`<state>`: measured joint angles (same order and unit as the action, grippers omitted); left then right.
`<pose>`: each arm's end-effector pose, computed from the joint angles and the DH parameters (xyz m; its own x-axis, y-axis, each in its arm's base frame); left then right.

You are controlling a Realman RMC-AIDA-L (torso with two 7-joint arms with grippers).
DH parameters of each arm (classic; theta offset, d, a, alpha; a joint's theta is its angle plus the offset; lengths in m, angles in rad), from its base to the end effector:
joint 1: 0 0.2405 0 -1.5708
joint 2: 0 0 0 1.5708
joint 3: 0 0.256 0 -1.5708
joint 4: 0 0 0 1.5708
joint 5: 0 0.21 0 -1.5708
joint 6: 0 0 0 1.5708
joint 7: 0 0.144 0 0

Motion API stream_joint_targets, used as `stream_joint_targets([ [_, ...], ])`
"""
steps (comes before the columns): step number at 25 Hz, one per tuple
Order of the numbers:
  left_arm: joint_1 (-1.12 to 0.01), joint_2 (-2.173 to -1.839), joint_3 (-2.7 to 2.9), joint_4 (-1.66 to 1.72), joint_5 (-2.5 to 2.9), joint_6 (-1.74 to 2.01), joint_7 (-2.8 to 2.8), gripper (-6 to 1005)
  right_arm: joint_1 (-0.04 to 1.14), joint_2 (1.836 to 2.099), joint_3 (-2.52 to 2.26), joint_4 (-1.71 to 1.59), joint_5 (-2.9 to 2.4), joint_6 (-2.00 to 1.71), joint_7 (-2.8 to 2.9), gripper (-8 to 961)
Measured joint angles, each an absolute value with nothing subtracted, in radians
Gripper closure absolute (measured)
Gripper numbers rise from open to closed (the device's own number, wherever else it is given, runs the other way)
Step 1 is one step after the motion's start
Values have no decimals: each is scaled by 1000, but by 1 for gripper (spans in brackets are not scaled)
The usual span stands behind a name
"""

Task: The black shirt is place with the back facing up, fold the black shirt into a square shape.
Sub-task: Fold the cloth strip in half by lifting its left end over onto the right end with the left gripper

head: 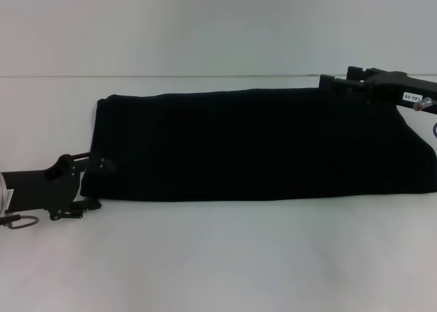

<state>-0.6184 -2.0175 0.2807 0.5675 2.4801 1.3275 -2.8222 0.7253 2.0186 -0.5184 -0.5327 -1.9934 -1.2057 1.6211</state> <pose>-0.3340 0.3520 0.0271 -0.4972 0.7557 0.4263 0.8671 0.4157 0.2744 0.2491 0.4196 0.0320 0.6155 -0.4504 -0.6468 -0.7360 -0.6220 -0.2672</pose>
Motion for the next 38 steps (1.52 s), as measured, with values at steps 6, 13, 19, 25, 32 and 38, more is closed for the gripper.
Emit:
stream_joint_targets([
  [6,-613,-2021,281,564,2479,1330,-2825,126,725,2017,-518,-533,-1990,-1206,1621,22],
  [13,-608,-2023,281,549,2478,1314,-2825,126,724,2017,-518,-534,-1990,-1206,1624,23],
  [19,-616,-2019,271,548,2474,1294,-2822,125,726,2017,-518,-539,-1990,-1206,1626,23],
  [25,-620,-2017,270,549,2474,1255,-2816,129,726,2018,-518,-542,-1990,-1206,1627,24],
  [32,-624,-2016,273,549,2475,1233,-2796,143,724,2018,-518,-543,-1982,-1207,1629,24],
  [38,-630,-2016,283,544,2475,1234,-2771,155,724,2016,-518,-543,-1979,-1209,1629,24],
])
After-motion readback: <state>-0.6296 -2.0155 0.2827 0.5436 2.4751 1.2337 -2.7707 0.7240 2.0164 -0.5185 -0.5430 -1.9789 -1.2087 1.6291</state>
